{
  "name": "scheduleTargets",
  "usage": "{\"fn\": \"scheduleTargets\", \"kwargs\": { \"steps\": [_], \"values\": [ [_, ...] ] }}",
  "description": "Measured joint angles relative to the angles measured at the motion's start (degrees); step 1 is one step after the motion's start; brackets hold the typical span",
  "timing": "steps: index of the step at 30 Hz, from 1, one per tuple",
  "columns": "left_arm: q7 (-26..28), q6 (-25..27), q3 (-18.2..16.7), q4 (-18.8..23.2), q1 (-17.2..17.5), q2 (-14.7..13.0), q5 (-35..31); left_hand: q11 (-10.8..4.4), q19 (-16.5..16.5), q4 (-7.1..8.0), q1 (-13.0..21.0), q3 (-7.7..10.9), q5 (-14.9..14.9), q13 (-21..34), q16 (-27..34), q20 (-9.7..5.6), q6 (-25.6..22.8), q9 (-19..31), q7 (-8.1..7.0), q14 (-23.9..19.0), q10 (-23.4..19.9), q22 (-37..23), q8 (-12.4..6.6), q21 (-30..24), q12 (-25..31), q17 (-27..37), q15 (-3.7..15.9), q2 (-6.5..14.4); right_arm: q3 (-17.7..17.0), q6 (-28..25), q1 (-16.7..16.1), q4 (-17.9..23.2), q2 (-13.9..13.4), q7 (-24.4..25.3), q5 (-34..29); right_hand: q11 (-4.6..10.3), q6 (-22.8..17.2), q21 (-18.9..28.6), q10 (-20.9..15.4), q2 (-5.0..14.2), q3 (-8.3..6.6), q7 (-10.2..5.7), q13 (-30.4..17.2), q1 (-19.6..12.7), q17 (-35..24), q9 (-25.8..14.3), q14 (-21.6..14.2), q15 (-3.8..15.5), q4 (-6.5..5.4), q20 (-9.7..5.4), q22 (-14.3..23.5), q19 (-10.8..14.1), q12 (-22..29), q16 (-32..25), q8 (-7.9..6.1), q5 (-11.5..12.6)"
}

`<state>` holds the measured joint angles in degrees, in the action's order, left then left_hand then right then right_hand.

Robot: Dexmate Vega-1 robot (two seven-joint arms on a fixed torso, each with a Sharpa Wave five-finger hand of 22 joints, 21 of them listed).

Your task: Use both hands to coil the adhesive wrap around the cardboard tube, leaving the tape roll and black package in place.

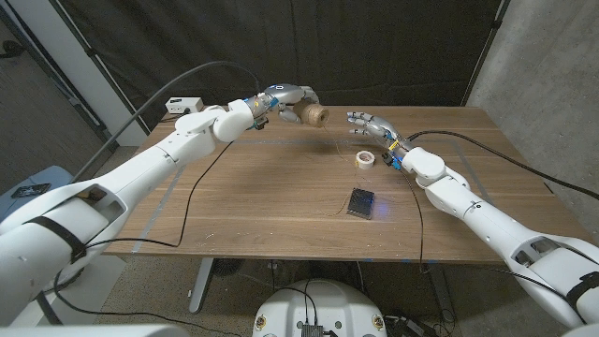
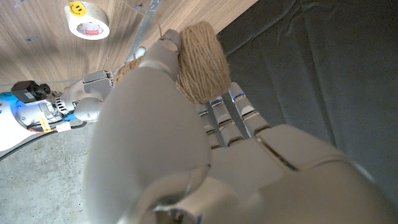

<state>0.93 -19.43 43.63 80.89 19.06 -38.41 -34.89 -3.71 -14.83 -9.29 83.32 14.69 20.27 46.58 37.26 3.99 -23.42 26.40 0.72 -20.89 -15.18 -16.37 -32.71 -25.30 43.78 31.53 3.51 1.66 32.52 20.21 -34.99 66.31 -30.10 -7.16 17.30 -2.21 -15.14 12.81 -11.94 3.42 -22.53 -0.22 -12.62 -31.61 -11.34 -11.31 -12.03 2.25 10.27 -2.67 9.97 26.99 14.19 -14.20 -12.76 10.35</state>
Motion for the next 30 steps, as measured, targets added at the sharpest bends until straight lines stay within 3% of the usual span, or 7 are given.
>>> {"fn": "scheduleTargets", "kwargs": {
  "steps": [30],
  "values": [
    [0.16, -0.06, 0.44, -1.74, -1.33, 1.66, 1.77, 0.03, 0.31, 0.00, 0.00, 0.00, 0.31, 0.35, -0.44, 0.31, -0.21, -0.25, -0.23, -0.09, -0.41, 0.00, 0.04, -0.64, -0.35, 0.00, 0.09, 0.00, 1.73, -1.90, 2.48, -3.66, 1.42, -2.80, 0.08, -0.74, -1.56, 0.00, -1.34, -0.53, 0.24, 0.95, -0.32, -3.09, -0.26, -0.29, -1.12, -0.10, -0.25, 0.01, 0.00, 1.23, 0.44, 0.01, 0.00, 0.00]
  ]
}}
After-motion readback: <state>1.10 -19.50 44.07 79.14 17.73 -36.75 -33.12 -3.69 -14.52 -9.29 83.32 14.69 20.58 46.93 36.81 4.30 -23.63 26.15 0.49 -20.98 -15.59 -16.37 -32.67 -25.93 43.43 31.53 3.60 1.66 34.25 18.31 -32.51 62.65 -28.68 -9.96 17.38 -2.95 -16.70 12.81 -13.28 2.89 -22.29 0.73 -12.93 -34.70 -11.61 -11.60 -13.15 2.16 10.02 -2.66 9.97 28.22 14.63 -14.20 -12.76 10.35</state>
